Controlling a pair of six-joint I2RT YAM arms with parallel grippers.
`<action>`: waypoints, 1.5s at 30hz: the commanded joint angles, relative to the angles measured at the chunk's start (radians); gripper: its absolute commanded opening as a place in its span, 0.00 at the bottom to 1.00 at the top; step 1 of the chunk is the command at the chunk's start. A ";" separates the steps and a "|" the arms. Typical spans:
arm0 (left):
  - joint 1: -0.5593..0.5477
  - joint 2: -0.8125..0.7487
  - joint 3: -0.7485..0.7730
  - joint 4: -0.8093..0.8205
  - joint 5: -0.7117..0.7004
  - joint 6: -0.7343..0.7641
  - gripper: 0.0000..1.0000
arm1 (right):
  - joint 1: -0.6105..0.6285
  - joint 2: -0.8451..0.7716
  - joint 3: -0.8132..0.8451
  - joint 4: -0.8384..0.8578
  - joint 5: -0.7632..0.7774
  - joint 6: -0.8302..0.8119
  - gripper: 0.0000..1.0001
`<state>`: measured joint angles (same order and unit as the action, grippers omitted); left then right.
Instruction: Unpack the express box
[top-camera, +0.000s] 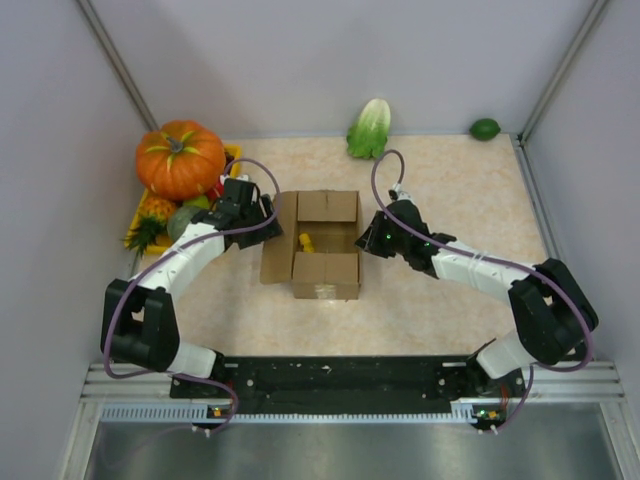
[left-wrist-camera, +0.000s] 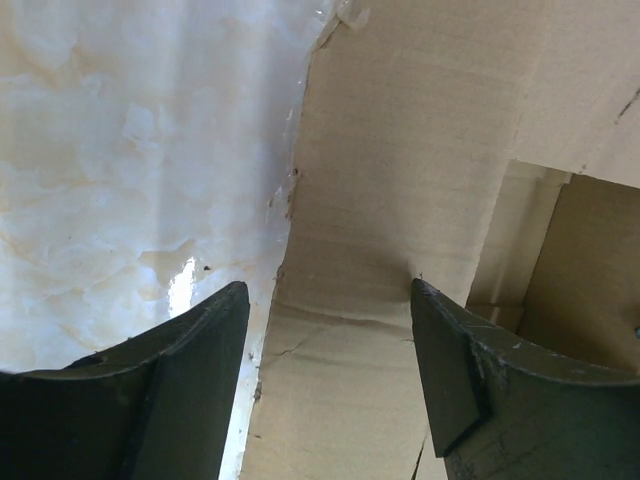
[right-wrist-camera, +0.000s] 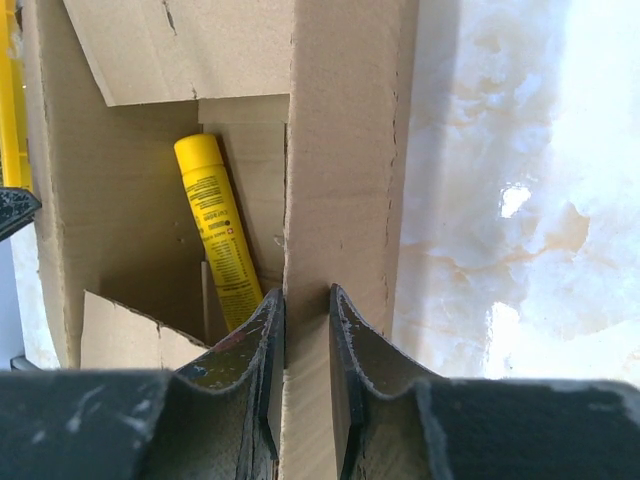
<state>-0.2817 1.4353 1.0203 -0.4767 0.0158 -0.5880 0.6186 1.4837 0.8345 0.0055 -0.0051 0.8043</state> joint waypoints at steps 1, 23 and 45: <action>0.003 0.000 0.018 0.062 0.045 0.024 0.66 | -0.005 0.024 0.037 -0.078 0.028 -0.028 0.14; -0.001 0.010 -0.034 0.285 0.314 -0.021 0.56 | -0.007 0.049 0.090 -0.121 0.016 -0.054 0.14; -0.051 0.201 0.106 0.182 0.306 0.051 0.44 | 0.012 0.084 0.121 -0.117 -0.038 -0.079 0.18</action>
<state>-0.2993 1.6150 1.0687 -0.2611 0.3210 -0.5674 0.6197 1.5288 0.9264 -0.0975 -0.0196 0.7364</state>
